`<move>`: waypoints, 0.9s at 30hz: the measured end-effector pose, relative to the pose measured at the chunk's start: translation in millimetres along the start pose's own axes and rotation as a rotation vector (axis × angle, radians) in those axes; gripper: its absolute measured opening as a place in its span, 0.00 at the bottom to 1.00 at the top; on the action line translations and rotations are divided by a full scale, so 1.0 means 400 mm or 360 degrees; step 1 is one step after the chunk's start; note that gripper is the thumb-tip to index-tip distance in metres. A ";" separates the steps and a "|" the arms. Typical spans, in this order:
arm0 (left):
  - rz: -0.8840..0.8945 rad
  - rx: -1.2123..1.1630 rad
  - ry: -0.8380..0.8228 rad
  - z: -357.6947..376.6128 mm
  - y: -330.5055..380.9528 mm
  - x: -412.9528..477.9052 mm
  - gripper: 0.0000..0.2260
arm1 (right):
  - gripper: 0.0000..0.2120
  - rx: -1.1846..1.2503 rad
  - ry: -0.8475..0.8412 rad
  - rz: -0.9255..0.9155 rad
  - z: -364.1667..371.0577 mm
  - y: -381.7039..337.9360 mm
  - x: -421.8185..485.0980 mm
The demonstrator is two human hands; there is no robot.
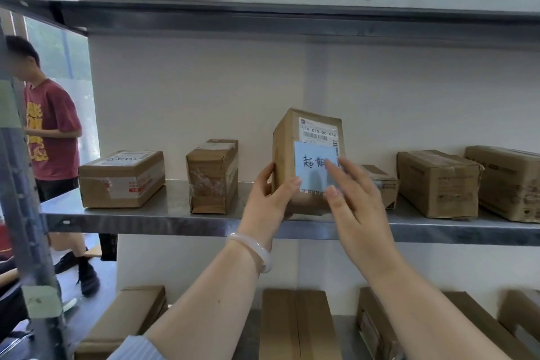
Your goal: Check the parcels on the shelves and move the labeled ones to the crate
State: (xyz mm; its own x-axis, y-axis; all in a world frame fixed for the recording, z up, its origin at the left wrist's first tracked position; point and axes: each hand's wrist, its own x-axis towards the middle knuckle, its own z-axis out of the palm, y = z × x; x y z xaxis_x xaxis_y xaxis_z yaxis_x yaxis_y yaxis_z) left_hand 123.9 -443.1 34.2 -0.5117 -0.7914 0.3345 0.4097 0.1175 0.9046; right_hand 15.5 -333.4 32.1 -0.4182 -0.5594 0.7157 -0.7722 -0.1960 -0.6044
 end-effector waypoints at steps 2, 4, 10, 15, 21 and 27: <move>-0.0019 -0.0126 -0.0020 0.001 -0.005 -0.011 0.25 | 0.21 0.0129 0.0050 0.0094 -0.010 0.001 0.001; 0.0019 -0.0154 -0.0048 0.003 -0.004 -0.022 0.21 | 0.25 0.0319 -0.0003 0.0178 -0.013 -0.005 0.003; 0.0431 0.0332 -0.0067 -0.008 0.057 -0.078 0.19 | 0.29 0.0482 -0.0019 0.0006 -0.005 -0.035 0.002; 0.0749 0.0586 0.0211 -0.096 0.126 -0.139 0.22 | 0.28 0.0654 -0.0100 -0.0199 0.065 -0.118 -0.002; 0.0906 0.1020 0.0505 -0.281 0.191 -0.260 0.22 | 0.28 0.1008 -0.0285 -0.0259 0.226 -0.224 -0.047; 0.0864 0.1276 0.0887 -0.461 0.254 -0.439 0.17 | 0.27 0.1277 -0.0584 -0.0281 0.410 -0.379 -0.133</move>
State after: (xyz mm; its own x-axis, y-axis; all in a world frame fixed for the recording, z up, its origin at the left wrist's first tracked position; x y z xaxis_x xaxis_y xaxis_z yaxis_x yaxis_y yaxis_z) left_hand 394.5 -402.7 18.5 0.0800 -0.6524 0.7537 -0.2326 0.7230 0.6505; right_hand 233.3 -406.1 28.1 -0.0398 -0.6628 0.7477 -0.1870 -0.7301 -0.6572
